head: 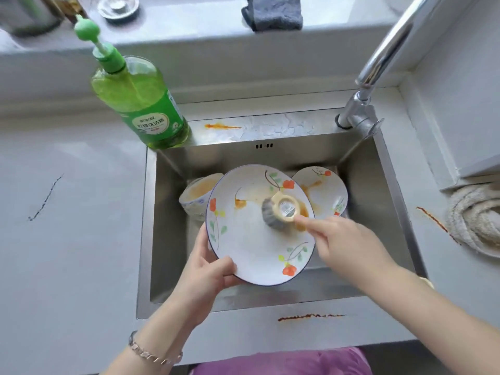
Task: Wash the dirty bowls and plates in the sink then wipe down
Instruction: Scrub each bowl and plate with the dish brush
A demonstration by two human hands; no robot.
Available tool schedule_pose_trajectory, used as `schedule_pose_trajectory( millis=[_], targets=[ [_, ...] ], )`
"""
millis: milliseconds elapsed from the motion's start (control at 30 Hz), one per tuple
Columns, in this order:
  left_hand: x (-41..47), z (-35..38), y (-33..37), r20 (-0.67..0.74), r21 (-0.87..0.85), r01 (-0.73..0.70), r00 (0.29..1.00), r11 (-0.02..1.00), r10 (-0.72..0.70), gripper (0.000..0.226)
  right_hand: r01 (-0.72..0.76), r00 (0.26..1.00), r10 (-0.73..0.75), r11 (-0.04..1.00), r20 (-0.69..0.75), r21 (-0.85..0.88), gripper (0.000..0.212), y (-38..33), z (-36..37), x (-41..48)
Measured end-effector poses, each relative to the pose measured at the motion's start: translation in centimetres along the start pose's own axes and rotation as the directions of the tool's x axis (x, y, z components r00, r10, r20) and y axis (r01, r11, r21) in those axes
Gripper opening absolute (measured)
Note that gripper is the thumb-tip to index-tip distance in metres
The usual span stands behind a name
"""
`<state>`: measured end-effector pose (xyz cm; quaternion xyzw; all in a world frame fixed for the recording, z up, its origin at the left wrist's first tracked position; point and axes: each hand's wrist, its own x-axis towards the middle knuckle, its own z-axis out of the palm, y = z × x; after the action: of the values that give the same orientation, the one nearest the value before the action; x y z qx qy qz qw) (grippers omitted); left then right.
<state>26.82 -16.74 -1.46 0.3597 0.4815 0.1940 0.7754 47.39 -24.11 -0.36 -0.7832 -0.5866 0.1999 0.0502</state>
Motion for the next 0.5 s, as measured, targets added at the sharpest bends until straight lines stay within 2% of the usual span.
schedule_pose_trajectory(
  millis=[33, 67, 100, 167, 200, 233, 300, 333, 433, 500],
  targets=[
    [-0.1, -0.1, 0.1, 0.003, 0.009, -0.011, 1.000, 1.000, 0.011, 0.082, -0.043, 0.999, 0.044, 0.997, -0.019, 0.059, 0.043, 0.2, -0.2, 0.0],
    [-0.1, 0.0, 0.3, 0.009, 0.018, -0.025, 1.000, 1.000, 0.025, 0.082, -0.026, 0.998, 0.033, 0.993, -0.052, 0.117, 0.043, 0.1, -0.2, -0.3],
    [-0.1, 0.1, 0.4, 0.018, 0.025, -0.039, 0.999, 0.999, 0.038, 0.081, 0.059, 0.995, -0.049, 0.990, -0.082, 0.131, 0.044, -0.7, 0.3, -1.0],
    [-0.1, 0.2, 0.5, 0.037, 0.036, -0.049, 0.998, 0.998, 0.047, 0.080, 0.199, 0.980, -0.200, 0.958, -0.016, 0.205, 0.046, -2.8, 0.6, -2.7],
    [-0.2, 0.3, 0.6, 0.041, 0.040, -0.047, 0.998, 0.998, 0.045, 0.080, 0.181, 0.983, -0.183, 0.953, -0.016, 0.243, 0.047, -2.7, 0.7, -2.5],
    [-0.3, 0.2, 0.6, 0.042, 0.045, -0.042, 0.998, 0.998, 0.040, 0.081, 0.091, 0.996, -0.093, 0.967, -0.003, 0.236, 0.045, -1.8, 0.7, -1.6],
    [-0.4, 0.1, 0.5, 0.043, 0.064, -0.038, 0.998, 0.997, 0.035, 0.084, -0.079, 0.997, 0.080, 0.984, -0.004, 0.160, 0.044, -0.2, 0.2, -0.5],
    [-0.6, 0.0, 0.5, 0.045, 0.076, -0.038, 0.998, 0.996, 0.035, 0.085, -0.095, 0.995, 0.100, 0.984, -0.020, 0.153, 0.045, -0.2, 0.2, -0.7],
    [-0.8, 0.1, 0.5, 0.059, 0.098, -0.035, 0.998, 0.995, 0.030, 0.085, 0.124, 0.992, -0.129, 0.961, 0.005, 0.245, 0.045, -3.3, 1.1, -3.4],
    [-0.9, 0.2, 0.5, 0.065, 0.104, -0.022, 0.998, 0.994, 0.015, 0.084, 0.168, 0.985, -0.157, 0.961, -0.069, 0.219, 0.044, -3.3, 1.2, -3.0]
  ],
)
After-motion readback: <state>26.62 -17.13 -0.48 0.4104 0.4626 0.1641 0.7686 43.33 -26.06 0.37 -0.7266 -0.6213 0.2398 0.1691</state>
